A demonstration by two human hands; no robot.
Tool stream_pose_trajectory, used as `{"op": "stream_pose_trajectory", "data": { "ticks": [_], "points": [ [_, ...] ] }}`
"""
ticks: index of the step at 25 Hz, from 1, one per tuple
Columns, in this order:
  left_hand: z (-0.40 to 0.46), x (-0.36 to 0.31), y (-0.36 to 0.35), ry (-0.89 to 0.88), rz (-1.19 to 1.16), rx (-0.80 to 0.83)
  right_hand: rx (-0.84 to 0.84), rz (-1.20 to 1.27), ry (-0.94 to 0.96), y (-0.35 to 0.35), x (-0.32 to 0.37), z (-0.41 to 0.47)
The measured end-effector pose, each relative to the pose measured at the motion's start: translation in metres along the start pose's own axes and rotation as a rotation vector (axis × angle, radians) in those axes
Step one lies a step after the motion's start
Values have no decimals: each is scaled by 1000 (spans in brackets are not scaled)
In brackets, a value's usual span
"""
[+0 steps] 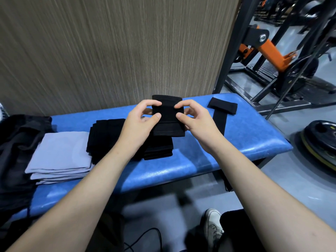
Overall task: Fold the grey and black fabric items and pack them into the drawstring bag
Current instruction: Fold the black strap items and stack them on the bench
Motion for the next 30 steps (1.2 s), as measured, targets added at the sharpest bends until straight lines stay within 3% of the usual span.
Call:
{"op": "stream_pose_trajectory", "data": {
  "ticks": [4, 11, 18, 23, 30],
  "points": [
    [-1, 6, 13, 28, 139, -26, 42, -38, -92, -10, -9, 5],
    [-2, 24, 24, -6, 692, -69, 134, -402, -83, -23, -22, 9],
    [-5, 31, 17, -56, 989, 2, 245, -632, 5, -32, -35, 8],
    [-6, 27, 17, -173, 978, -77, 223, -617, 61, -28, -35, 9],
    [-4, 31, 12, -114, 1011, -12, 288, -731, 95, -26, -34, 4]
  ]
}}
Point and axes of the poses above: each hand's wrist, its own z-axis towards the middle knuckle, its own y-axis out of the back of the hand, x = y × z, the point moved 5 cm from there along z, towards the middle knuckle, and after that the axes turned 10 degrees about z, right-handed, at the moved point
